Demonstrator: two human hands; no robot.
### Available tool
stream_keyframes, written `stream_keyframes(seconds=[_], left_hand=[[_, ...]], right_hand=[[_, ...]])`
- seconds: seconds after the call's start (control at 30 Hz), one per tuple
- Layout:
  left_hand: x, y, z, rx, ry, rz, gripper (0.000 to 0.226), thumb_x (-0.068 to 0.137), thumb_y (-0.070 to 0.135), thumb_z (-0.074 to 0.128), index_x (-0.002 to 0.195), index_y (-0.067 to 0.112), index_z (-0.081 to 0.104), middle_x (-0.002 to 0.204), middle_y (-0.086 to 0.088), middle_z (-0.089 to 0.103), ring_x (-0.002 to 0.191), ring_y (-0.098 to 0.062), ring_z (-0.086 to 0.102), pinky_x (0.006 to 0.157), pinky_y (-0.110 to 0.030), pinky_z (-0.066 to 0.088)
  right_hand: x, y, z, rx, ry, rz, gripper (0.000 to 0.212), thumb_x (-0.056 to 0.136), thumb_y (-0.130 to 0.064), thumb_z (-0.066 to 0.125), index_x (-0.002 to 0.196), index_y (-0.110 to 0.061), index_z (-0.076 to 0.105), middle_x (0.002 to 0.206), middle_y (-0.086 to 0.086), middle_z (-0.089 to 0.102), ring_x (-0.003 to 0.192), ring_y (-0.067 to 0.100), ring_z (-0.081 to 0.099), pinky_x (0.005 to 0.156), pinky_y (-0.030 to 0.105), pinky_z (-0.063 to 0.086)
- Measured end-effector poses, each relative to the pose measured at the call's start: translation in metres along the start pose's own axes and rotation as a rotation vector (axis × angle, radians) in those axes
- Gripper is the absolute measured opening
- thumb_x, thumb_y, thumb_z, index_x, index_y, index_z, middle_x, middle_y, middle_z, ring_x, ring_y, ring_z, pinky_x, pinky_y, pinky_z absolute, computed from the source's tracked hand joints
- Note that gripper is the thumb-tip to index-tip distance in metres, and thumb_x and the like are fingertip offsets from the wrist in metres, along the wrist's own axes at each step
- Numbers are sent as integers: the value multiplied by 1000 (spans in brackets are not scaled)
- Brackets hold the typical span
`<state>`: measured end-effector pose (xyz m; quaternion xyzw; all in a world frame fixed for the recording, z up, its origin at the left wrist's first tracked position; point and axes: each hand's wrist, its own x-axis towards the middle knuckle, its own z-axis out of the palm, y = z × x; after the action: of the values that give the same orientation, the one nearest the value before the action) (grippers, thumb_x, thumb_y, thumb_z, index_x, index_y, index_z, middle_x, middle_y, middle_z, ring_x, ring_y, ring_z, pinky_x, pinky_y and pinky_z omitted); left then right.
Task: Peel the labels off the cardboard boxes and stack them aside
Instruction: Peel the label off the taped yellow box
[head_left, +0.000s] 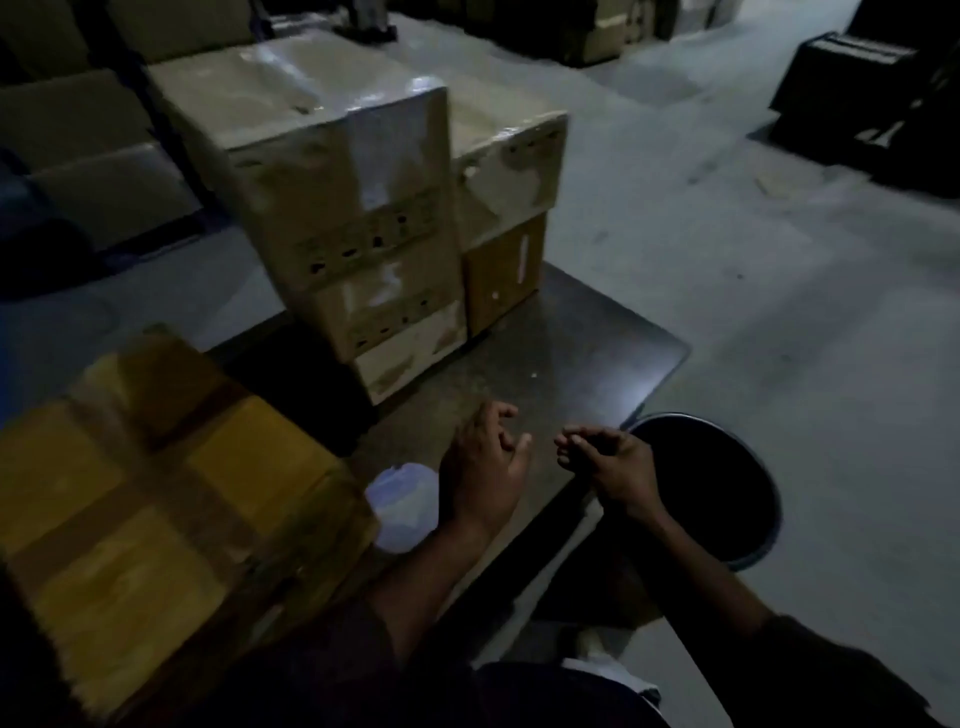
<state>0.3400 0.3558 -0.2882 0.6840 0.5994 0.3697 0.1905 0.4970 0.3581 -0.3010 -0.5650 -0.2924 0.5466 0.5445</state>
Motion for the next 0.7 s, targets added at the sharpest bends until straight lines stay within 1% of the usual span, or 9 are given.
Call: stream_keyframes(seconds=[0.1, 0.17, 0.2, 0.3, 0.4, 0.47, 0.57, 0.63, 0.7], left_hand=[[7, 24, 52, 36, -138, -8, 28, 88, 34, 66, 112, 27, 55, 75, 12, 53, 76, -16, 59, 66, -34, 47], [11, 42, 85, 41, -229, -8, 29, 88, 34, 65, 114, 27, 54, 75, 12, 53, 78, -16, 59, 68, -34, 47], [13, 49, 98, 39, -267, -3, 30, 89, 34, 64, 115, 26, 54, 77, 11, 54, 80, -17, 60, 70, -35, 47], [22, 72, 141, 43, -368, 29, 33, 89, 32, 65, 119, 24, 56, 84, 6, 61, 85, -19, 62, 75, -34, 49], [30, 90, 175, 46, -454, 31, 33, 89, 32, 66, 120, 25, 56, 86, 7, 62, 87, -16, 62, 76, -30, 48], [34, 97, 192, 73, -483, 42, 32, 89, 32, 65, 119, 25, 56, 86, 7, 63, 86, -15, 62, 75, -30, 48], [34, 102, 210, 78, -528, 32, 32, 88, 31, 66, 118, 22, 56, 83, 6, 64, 85, -17, 64, 76, -32, 49], [32, 102, 218, 89, -566, 24, 33, 87, 31, 67, 117, 22, 57, 78, 8, 62, 82, -17, 64, 78, -35, 52], [31, 102, 223, 105, -605, 26, 35, 88, 31, 67, 120, 23, 55, 76, 9, 61, 80, -15, 63, 78, -34, 51]], right_hand=[[19, 7, -59, -88, 125, 8, 14, 89, 12, 56, 97, 10, 67, 73, 10, 74, 68, 16, 71, 66, 22, 58], [31, 12, -99, -208, 210, 15, 12, 86, 5, 65, 94, 1, 73, 84, 15, 74, 75, 21, 70, 72, 26, 58], [36, 14, -115, -298, 256, 14, 9, 83, -2, 72, 90, -7, 76, 85, 12, 75, 76, 19, 70, 74, 29, 58], [51, 17, -158, -548, 399, 19, 8, 73, -26, 84, 77, -22, 78, 74, -5, 73, 72, 7, 68, 75, 28, 56], [63, 16, -182, -667, 466, 38, 22, 69, -40, 84, 64, -22, 73, 62, -9, 69, 64, 8, 66, 66, 27, 53], [70, 14, -192, -740, 493, 50, 30, 69, -46, 81, 61, -20, 70, 59, -7, 67, 61, 11, 65, 63, 27, 51], [74, 14, -202, -856, 409, 39, 24, 82, -40, 71, 73, -18, 74, 71, 1, 72, 71, 19, 68, 67, 30, 51], [76, 16, -209, -932, 314, 31, 16, 89, -25, 64, 90, -14, 76, 88, 5, 75, 85, 23, 69, 75, 32, 52], [74, 16, -211, -964, 226, 11, 24, 85, -6, 59, 100, -15, 76, 101, 5, 75, 97, 23, 68, 85, 34, 53]])
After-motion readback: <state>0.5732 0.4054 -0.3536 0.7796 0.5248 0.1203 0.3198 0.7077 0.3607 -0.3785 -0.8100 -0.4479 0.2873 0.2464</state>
